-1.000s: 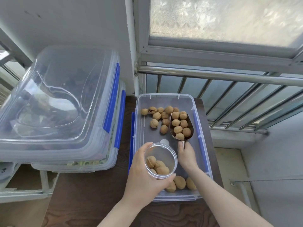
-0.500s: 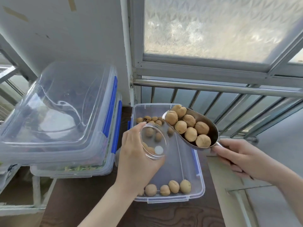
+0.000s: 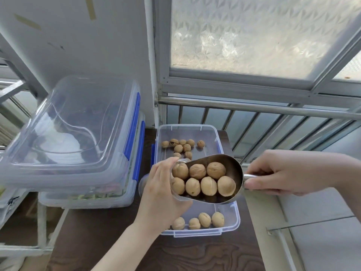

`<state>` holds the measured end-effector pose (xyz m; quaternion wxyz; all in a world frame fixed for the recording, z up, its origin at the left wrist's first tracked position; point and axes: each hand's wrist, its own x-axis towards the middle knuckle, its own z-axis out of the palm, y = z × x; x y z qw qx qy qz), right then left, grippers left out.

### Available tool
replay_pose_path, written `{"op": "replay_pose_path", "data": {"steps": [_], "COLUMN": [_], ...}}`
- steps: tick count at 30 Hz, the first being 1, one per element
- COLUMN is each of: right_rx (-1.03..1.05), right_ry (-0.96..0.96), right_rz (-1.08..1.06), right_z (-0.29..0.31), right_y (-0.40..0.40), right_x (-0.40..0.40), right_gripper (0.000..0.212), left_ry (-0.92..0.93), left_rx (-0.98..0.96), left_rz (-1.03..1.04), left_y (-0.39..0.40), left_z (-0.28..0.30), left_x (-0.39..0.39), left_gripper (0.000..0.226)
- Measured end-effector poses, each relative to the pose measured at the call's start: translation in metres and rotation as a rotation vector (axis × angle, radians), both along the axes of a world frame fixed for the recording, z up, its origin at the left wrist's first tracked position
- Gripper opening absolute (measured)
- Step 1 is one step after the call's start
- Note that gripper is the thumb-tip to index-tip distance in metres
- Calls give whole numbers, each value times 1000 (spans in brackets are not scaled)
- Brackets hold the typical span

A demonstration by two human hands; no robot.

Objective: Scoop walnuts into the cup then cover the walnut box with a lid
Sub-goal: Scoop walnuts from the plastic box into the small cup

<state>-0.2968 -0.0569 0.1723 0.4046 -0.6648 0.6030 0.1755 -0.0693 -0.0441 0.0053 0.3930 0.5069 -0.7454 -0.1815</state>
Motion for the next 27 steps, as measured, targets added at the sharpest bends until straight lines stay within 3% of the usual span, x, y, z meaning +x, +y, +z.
{"op": "replay_pose_path", "data": {"steps": [11, 18, 27], "right_rx": [-82, -50, -93], "right_ry": [229, 312, 314], "right_rz": [182, 144, 41], "right_z": [18, 50, 57], "right_y": [-10, -9, -2], "right_x": [38, 33, 19], "right_gripper": [45, 45, 49], "left_ry": [146, 263, 385], "left_rx": [91, 222, 253], "left_rz": [60, 147, 142], "left_y": [12, 14, 14], "left_z": [-5, -9, -8], "left_x": [3, 9, 13], "left_gripper": [91, 93, 93]}}
